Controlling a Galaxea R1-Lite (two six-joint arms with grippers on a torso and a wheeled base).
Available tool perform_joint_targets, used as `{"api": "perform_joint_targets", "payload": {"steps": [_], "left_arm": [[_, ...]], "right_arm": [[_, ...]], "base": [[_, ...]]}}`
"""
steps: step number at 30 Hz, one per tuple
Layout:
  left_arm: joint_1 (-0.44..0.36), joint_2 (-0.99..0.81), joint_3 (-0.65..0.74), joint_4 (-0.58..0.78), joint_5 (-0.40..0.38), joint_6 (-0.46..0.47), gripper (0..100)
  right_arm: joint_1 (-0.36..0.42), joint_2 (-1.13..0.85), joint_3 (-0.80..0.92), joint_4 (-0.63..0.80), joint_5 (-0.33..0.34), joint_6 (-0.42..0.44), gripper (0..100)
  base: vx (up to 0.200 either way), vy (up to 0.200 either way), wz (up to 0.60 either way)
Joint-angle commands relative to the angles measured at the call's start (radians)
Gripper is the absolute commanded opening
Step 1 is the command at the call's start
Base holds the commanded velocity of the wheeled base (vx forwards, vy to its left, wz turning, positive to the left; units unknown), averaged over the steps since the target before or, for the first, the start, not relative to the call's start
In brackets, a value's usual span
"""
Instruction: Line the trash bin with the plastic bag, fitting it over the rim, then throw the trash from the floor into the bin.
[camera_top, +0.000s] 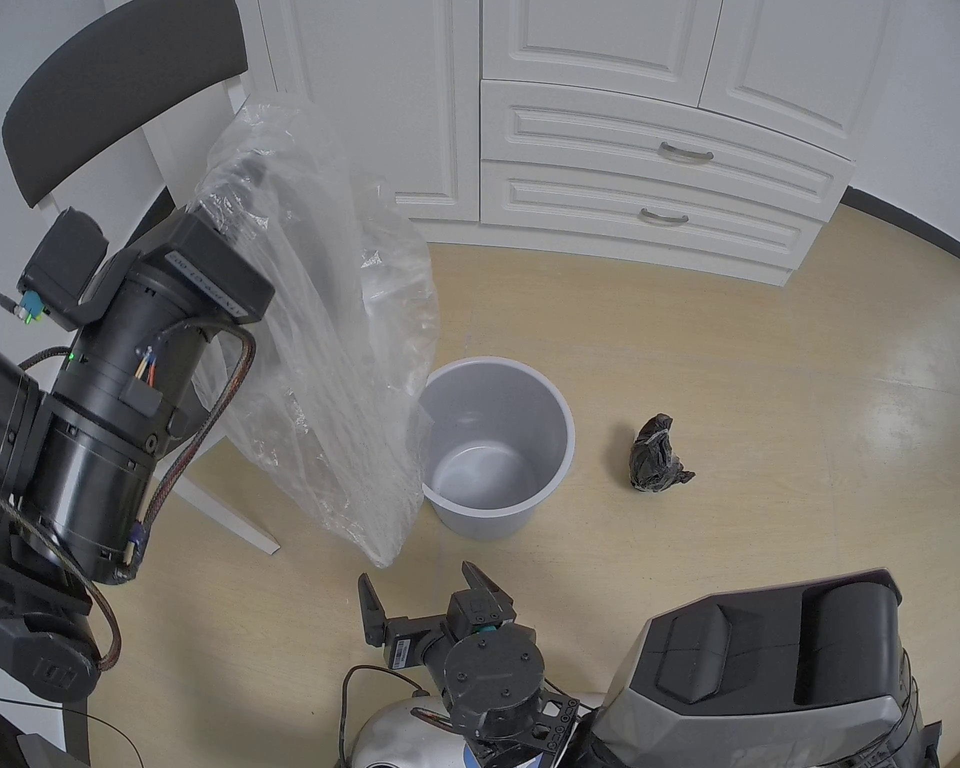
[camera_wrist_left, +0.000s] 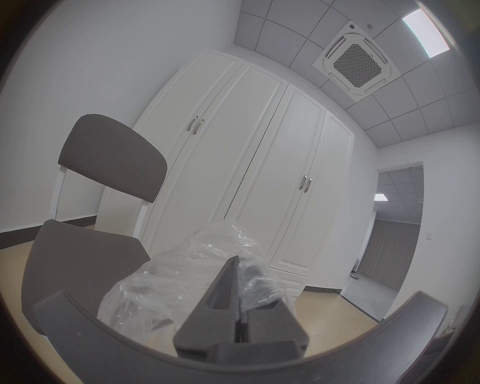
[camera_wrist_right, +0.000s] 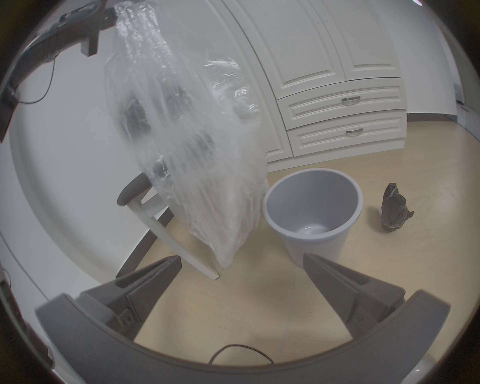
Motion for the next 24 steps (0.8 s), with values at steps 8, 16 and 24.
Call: {"api": "perform_joint_targets", "payload": {"steps": [8,16,24], "left_arm": [[-0.024,-0.001,-0.003,-0.002,0.025,0.001,0],[-0.035,-0.001,-0.003,-0.003,0.028,0.018,0],[-0.030,-0.019,-0.003,0.000,0.026,0.021,0]], "right_arm": [[-0.006,0.067,-0.139,0.007,-0.035,0.044,100],[-0.040,0.079,-0.200,0.012,-0.079,0.041,100],[-0.126,0.039,-0.206,0.009,-0.090,0.001,100]], "base": [[0.000,0.000,0.00],[0.000,0.000,0.00],[0.000,0.000,0.00]]}}
